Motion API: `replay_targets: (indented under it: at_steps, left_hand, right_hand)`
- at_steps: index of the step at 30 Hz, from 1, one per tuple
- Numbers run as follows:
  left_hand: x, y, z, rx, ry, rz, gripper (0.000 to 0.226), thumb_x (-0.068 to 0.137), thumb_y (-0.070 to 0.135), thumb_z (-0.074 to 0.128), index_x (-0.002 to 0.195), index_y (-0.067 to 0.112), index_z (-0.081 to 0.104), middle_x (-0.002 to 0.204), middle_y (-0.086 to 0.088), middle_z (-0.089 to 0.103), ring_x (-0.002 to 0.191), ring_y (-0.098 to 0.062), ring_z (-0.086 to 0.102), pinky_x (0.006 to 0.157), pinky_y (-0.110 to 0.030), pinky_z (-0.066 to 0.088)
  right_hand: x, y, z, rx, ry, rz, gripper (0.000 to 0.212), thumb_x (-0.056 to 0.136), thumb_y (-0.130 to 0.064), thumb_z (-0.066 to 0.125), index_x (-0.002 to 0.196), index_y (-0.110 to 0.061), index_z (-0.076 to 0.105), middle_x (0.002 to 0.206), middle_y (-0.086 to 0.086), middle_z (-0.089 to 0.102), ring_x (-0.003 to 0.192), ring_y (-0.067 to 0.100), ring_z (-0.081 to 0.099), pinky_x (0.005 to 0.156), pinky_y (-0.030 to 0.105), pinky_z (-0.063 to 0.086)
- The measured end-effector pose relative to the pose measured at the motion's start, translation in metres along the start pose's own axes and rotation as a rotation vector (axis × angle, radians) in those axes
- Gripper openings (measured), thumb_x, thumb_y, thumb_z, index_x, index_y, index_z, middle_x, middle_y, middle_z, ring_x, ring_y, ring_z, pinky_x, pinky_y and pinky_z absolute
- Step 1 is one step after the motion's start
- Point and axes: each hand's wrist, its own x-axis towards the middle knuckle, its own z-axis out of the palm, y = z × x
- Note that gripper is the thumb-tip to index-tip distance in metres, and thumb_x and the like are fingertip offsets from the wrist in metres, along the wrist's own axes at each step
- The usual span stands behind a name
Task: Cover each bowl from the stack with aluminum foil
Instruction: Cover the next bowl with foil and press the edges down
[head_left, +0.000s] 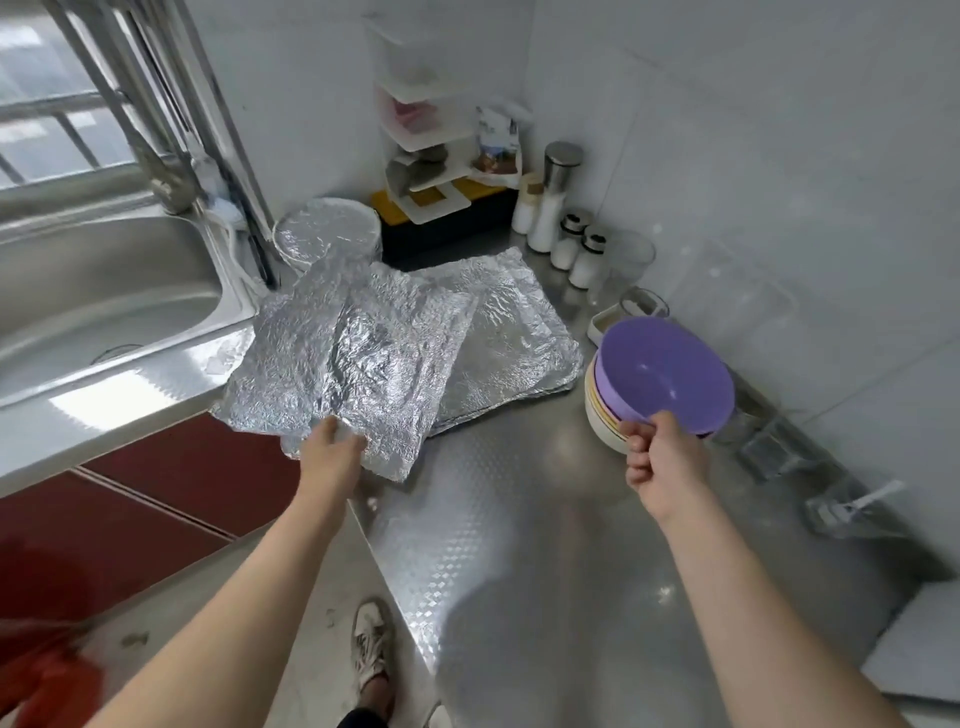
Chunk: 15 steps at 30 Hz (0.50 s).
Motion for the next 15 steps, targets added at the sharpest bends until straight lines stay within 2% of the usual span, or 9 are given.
replay_targets:
  at_steps: [1, 4, 7, 8, 10, 11, 13, 15]
  left_hand:
    - [0.004, 0.0, 0.0, 0.054, -0.034, -0.006, 0.063, 0.094, 0.009, 0.056, 0.152, 0.011, 0.03, 0.151, -0.011, 0.04, 0.113, -0.029, 0.058, 0.098, -0.041, 0.048]
    - [0.003, 0.007, -0.003, 0.154, -0.061, -0.013, 0.062, 0.097, 0.014, 0.056, 0.152, 0.013, 0.027, 0.141, -0.017, 0.046, 0.09, -0.029, 0.062, 0.077, -0.035, 0.048]
    - [-0.008, 0.011, -0.005, 0.351, 0.048, 0.115, 0.047, 0.097, 0.03, 0.054, 0.14, 0.015, 0.045, 0.116, -0.012, 0.061, 0.095, -0.029, 0.062, 0.082, -0.034, 0.045]
    - [-0.013, 0.015, -0.002, 0.294, 0.032, 0.147, 0.039, 0.097, 0.033, 0.054, 0.131, 0.014, 0.054, 0.11, -0.013, 0.065, 0.085, -0.027, 0.063, 0.078, -0.034, 0.047]
    - [-0.033, 0.026, 0.011, 0.023, -0.142, 0.096, 0.032, 0.098, 0.038, 0.054, 0.117, 0.013, 0.061, 0.085, -0.012, 0.067, 0.06, -0.022, 0.059, 0.058, -0.028, 0.046]
    - [-0.043, 0.032, 0.018, -0.074, -0.256, 0.052, 0.032, 0.098, 0.044, 0.052, 0.115, 0.018, 0.061, 0.081, -0.008, 0.067, 0.059, -0.023, 0.062, 0.054, -0.028, 0.047]
    - [-0.059, 0.037, 0.035, -0.131, -0.453, 0.001, 0.039, 0.096, 0.057, 0.045, 0.119, 0.028, 0.057, 0.095, -0.003, 0.07, 0.073, -0.03, 0.072, 0.059, -0.035, 0.055]
    - [-0.065, 0.033, 0.046, -0.089, -0.513, -0.026, 0.045, 0.096, 0.06, 0.042, 0.124, 0.027, 0.057, 0.106, -0.004, 0.071, 0.08, -0.034, 0.073, 0.063, -0.038, 0.058]
  right_hand:
    - [-0.001, 0.001, -0.001, -0.004, 0.005, -0.036, 0.036, 0.091, -0.02, 0.034, 0.068, -0.01, 0.059, 0.04, -0.01, 0.037, 0.03, 0.004, 0.022, 0.034, 0.014, 0.014]
    - [-0.006, 0.0, -0.002, -0.037, -0.005, -0.19, 0.037, 0.091, -0.014, 0.037, 0.062, -0.008, 0.059, 0.047, -0.001, 0.043, 0.033, 0.007, 0.023, 0.036, 0.019, 0.015]
    - [-0.019, -0.006, -0.001, -0.14, -0.127, -0.331, 0.04, 0.093, -0.007, 0.038, 0.056, -0.003, 0.054, 0.044, 0.001, 0.046, 0.033, 0.007, 0.026, 0.035, 0.018, 0.017]
    - [-0.024, -0.008, -0.002, -0.22, -0.183, -0.367, 0.04, 0.094, -0.005, 0.038, 0.057, 0.001, 0.054, 0.039, -0.002, 0.045, 0.032, 0.006, 0.027, 0.034, 0.017, 0.018]
    - [-0.029, -0.006, -0.003, -0.415, -0.28, -0.391, 0.042, 0.095, -0.005, 0.041, 0.057, 0.004, 0.056, 0.035, -0.004, 0.043, 0.032, 0.006, 0.029, 0.036, 0.016, 0.023]
    - [-0.03, -0.002, -0.004, -0.51, -0.325, -0.384, 0.043, 0.095, -0.006, 0.043, 0.056, 0.003, 0.057, 0.037, -0.002, 0.046, 0.033, 0.006, 0.031, 0.037, 0.016, 0.025]
    - [-0.031, 0.005, -0.004, -0.673, -0.406, -0.349, 0.045, 0.094, -0.007, 0.046, 0.051, -0.002, 0.058, 0.045, 0.008, 0.052, 0.037, 0.008, 0.035, 0.04, 0.018, 0.029]
    - [-0.026, 0.014, -0.006, -0.795, -0.454, -0.285, 0.046, 0.092, -0.008, 0.046, 0.048, -0.003, 0.057, 0.05, 0.012, 0.056, 0.038, 0.009, 0.04, 0.042, 0.017, 0.032]
